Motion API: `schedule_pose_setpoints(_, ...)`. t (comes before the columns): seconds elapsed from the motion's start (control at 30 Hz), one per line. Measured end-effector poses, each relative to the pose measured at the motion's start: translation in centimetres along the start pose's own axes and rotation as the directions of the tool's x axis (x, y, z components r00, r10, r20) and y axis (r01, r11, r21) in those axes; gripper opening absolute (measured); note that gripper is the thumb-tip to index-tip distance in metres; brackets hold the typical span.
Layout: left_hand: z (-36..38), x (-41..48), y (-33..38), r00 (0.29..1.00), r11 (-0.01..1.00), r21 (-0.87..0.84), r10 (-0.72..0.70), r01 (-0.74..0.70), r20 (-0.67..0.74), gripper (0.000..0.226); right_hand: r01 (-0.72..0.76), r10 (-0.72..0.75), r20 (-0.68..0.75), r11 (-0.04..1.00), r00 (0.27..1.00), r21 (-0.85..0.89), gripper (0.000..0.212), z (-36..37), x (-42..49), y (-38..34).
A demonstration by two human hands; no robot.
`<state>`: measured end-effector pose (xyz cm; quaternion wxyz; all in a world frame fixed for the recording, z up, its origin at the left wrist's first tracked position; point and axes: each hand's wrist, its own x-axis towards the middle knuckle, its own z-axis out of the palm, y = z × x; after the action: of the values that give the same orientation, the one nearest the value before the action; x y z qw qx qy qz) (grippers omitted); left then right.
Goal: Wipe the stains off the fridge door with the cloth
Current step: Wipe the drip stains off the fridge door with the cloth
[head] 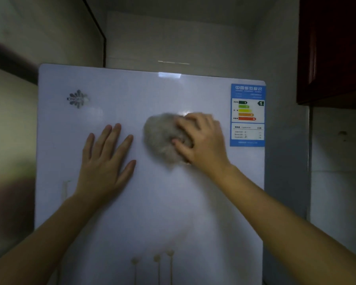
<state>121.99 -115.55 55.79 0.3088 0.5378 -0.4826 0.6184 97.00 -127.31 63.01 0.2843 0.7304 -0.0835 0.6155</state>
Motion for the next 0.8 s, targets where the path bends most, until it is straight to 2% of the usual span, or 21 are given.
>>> schedule_pose_setpoints(0.03,-0.1,0.0,0.0,1.0,1.0,-0.003,-0.008,0.008,0.003,0.063,-0.105,0.105,-0.064,0.994,0.992,0.007,0.046,-0.5,0.8,1.2)
schedule_pose_setpoints(0.1,-0.3,0.1,0.3,1.0,1.0,-0.009,-0.02,0.02,0.002,0.062,-0.335,0.335,-0.189,0.942,0.923,0.032,0.045,-1.6,2.9,3.9)
schedule_pose_setpoints(0.2,-0.4,0.1,0.6,0.999,0.999,-0.016,-0.032,0.032,0.012,0.062,-0.508,0.515,-0.257,0.856,0.818,0.097,0.048,-1.6,5.3,4.8)
schedule_pose_setpoints(0.23,-0.4,0.1,0.6,0.999,0.999,-0.019,-0.037,0.037,0.018,0.062,-0.508,0.516,-0.241,0.856,0.822,0.099,0.048,-1.2,5.4,4.1)
schedule_pose_setpoints(0.3,-0.3,0.0,0.7,0.999,0.999,-0.023,-0.049,0.049,0.022,0.063,-0.379,0.386,-0.151,0.923,0.91,0.074,0.048,-0.3,4.7,1.6)
schedule_pose_setpoints(0.37,-0.1,0.0,0.7,0.999,0.999,-0.022,-0.045,0.046,0.019,0.063,-0.084,0.085,-0.02,0.996,0.996,0.018,0.049,0.5,3.4,-0.6)
schedule_pose_setpoints(0.4,-0.1,0.0,0.6,0.999,0.999,-0.02,-0.039,0.039,0.016,0.063,0.06,-0.06,0.039,0.998,0.997,-0.003,0.049,0.6,3.0,-1.0)
schedule_pose_setpoints(0.43,-0.1,0.0,0.4,0.999,0.999,-0.018,-0.03,0.03,0.015,0.063,0.144,-0.142,0.069,0.989,0.987,-0.02,0.049,0.5,3.1,-0.8)
schedule_pose_setpoints(0.47,0.0,-0.1,0.3,1.0,1.0,-0.017,-0.022,0.022,0.012,0.062,0.152,-0.15,0.066,0.988,0.986,-0.031,0.048,0.2,3.6,-0.2)
schedule_pose_setpoints(0.5,0.0,-0.1,0.1,1.0,1.0,-0.016,-0.017,0.017,0.008,0.061,0.1,-0.099,0.029,0.995,0.995,-0.032,0.046,-0.2,4.2,0.6)
schedule_pose_setpoints(0.57,0.0,-0.2,-0.1,1.0,1.0,-0.007,-0.008,0.008,0.009,0.061,-0.12,0.117,-0.098,0.992,0.988,-0.029,0.044,-0.9,5.9,3.0)
schedule_pose_setpoints(0.67,0.0,-0.2,-0.1,0.999,1.0,-0.004,-0.01,0.011,0.042,0.062,-0.407,0.399,-0.223,0.913,0.889,0.013,0.046,-1.7,8.4,5.6)
schedule_pose_setpoints(0.73,0.0,-0.1,0.1,0.998,1.0,-0.01,-0.022,0.023,0.063,0.064,-0.434,0.428,-0.194,0.901,0.883,0.012,0.046,-1.1,8.7,4.7)
schedule_pose_setpoints(0.8,0.0,-0.2,0.3,0.997,0.999,-0.016,-0.036,0.037,0.067,0.064,-0.311,0.31,-0.104,0.95,0.945,0.006,0.047,-0.3,7.7,2.2)
